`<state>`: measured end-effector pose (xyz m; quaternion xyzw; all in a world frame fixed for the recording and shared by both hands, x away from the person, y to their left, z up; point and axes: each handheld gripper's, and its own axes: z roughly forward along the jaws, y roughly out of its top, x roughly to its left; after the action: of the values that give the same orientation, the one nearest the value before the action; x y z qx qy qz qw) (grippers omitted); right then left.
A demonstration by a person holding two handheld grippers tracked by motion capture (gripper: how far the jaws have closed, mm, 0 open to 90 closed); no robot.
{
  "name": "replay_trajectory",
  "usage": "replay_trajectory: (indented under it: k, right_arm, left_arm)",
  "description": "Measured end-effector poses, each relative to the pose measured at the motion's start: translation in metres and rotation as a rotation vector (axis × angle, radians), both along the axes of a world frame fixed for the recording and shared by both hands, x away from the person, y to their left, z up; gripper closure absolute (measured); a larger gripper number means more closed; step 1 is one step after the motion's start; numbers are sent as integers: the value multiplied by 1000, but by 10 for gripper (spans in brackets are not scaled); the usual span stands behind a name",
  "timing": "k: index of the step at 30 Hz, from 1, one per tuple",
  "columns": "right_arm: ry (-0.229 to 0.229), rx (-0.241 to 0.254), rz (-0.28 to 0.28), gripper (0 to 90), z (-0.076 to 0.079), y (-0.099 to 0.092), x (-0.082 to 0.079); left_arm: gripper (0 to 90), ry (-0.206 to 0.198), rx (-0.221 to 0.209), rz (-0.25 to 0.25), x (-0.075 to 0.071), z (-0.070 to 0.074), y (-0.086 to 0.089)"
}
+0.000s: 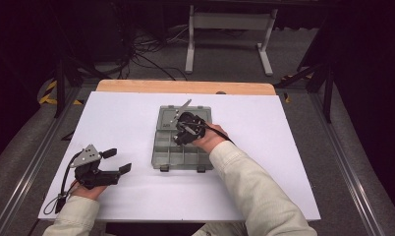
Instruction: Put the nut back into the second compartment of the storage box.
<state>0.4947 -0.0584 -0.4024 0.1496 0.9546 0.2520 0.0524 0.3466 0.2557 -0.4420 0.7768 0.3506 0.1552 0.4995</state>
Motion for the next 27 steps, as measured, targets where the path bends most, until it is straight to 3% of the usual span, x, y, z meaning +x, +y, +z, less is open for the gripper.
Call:
replay_trajectory:
  k: [16, 27]
  right_arm:
    - [26, -14, 16, 662, -10, 8, 0]
    - [-29, 26, -15, 554, 3, 1, -2]
  left_arm:
    - [178, 2, -2, 10, -2, -1, 3]
    - [178, 1, -4, 4, -1, 0, 1]
